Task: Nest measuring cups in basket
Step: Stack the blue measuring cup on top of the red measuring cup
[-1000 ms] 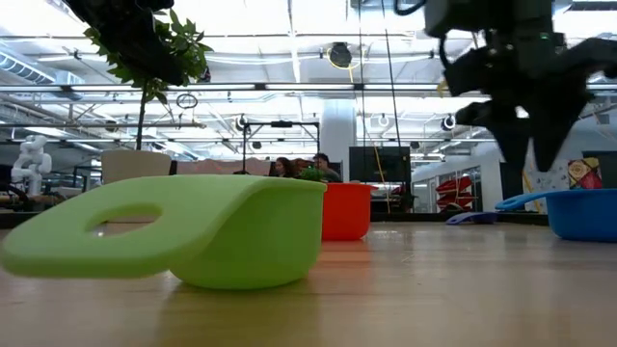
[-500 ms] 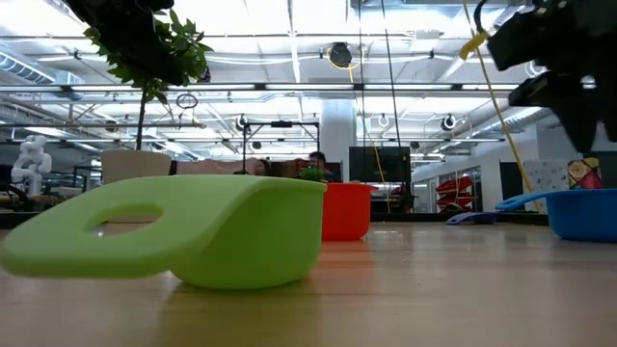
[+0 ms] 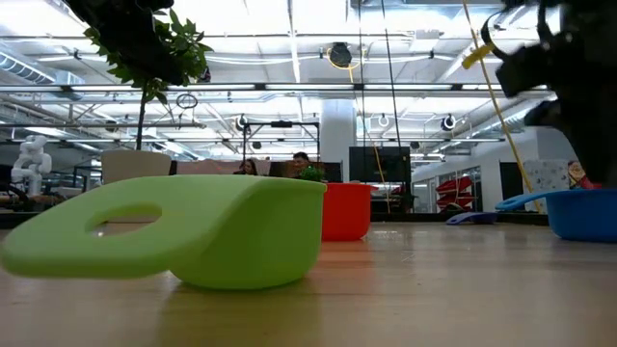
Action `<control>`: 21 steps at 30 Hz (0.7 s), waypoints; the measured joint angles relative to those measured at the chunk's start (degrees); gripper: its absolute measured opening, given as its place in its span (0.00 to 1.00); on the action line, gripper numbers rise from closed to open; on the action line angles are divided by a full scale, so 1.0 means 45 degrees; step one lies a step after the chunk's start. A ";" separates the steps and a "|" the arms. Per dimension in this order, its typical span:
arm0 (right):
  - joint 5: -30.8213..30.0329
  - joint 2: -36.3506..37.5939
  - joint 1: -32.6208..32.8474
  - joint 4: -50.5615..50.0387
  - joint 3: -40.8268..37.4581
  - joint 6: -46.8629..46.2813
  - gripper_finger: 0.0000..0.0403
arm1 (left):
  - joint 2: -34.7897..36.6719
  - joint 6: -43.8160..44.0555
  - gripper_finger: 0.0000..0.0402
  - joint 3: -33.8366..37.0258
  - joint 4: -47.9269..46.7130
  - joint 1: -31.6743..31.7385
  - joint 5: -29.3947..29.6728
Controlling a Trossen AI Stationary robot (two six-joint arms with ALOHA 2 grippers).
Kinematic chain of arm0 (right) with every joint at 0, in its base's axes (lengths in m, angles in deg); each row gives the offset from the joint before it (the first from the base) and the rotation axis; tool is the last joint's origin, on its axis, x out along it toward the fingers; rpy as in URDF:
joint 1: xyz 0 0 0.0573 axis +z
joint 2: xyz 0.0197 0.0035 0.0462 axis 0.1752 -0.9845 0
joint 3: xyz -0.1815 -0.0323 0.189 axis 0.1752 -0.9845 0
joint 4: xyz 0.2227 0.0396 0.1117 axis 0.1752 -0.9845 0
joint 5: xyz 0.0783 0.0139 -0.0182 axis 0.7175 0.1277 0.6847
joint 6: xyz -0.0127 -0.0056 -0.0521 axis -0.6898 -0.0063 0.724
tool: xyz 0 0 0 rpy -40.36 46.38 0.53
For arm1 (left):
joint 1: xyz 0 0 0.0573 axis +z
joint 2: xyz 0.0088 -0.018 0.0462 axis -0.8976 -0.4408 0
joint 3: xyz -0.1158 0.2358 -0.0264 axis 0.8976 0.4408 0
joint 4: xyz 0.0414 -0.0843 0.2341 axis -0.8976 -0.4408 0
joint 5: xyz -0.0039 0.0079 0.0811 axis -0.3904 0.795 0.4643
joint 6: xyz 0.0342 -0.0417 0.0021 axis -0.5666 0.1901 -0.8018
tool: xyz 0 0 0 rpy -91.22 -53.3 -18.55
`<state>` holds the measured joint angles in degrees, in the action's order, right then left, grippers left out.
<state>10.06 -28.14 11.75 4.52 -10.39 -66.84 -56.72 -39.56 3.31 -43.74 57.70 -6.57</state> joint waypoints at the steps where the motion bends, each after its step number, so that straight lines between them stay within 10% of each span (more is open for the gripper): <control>1: -0.0008 0.0021 0.0011 0.0042 -0.0174 -0.0126 0.37 | 0.0001 -0.0001 0.36 0.0000 0.0000 -0.0023 0.0000; 15: -0.0100 0.0022 0.0176 0.1630 -0.1775 -0.0512 0.36 | -0.0002 0.0116 0.36 0.0002 0.0001 -0.0080 0.0000; 21: -0.0101 0.0022 0.0171 0.1666 -0.1839 0.0329 0.07 | -0.0004 0.0121 0.36 0.0000 0.0005 -0.0071 0.0000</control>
<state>9.61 -28.04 12.52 12.01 -18.67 -65.36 -56.74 -39.02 3.31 -43.71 57.39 -6.57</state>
